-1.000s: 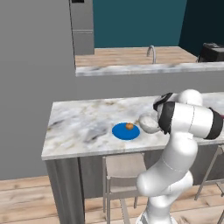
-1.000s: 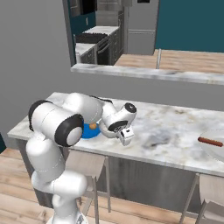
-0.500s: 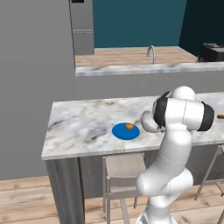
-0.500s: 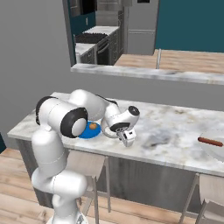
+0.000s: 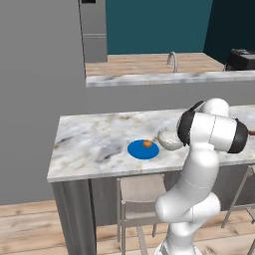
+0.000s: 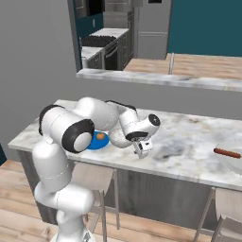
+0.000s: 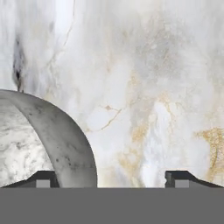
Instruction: Take the smaller bowl and place it next to the appetizer plate on the dining counter , and place the larger bowl next to the plate with cooked food.
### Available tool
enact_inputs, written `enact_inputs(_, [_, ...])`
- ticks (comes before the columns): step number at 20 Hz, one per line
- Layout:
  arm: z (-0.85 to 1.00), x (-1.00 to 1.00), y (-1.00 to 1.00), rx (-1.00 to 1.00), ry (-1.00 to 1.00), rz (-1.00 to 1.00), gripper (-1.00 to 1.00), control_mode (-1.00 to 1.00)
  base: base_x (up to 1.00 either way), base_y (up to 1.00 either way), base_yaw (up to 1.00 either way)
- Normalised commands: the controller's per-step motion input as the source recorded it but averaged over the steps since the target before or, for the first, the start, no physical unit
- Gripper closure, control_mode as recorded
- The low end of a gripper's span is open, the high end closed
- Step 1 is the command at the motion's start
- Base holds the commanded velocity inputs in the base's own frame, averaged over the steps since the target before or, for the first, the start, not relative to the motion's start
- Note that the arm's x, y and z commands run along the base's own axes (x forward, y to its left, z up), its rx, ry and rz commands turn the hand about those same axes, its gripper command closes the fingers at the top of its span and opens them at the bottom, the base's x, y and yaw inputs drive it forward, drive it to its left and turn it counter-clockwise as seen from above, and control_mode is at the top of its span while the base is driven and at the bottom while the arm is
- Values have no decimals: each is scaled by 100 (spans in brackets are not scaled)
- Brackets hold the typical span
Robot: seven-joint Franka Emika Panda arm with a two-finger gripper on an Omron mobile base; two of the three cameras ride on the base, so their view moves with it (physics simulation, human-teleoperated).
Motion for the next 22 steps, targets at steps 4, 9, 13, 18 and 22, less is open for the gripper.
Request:
enact_inputs(4, [36, -28, -40, 10, -2, -5, -100, -100, 0, 0, 0])
enact_inputs(9, [56, -60, -1, 9, -12, -1, -100, -100, 0, 0, 0])
enact_inputs(13, [42, -73, 29, 9, -14, 0, -100, -100, 0, 0, 0])
enact_inputs(18, [64, -72, 52, -6, -12, 1, -100, -100, 0, 0, 0])
enact_inputs(22, [97, -68, 64, -3, 0, 0, -100, -100, 0, 0, 0])
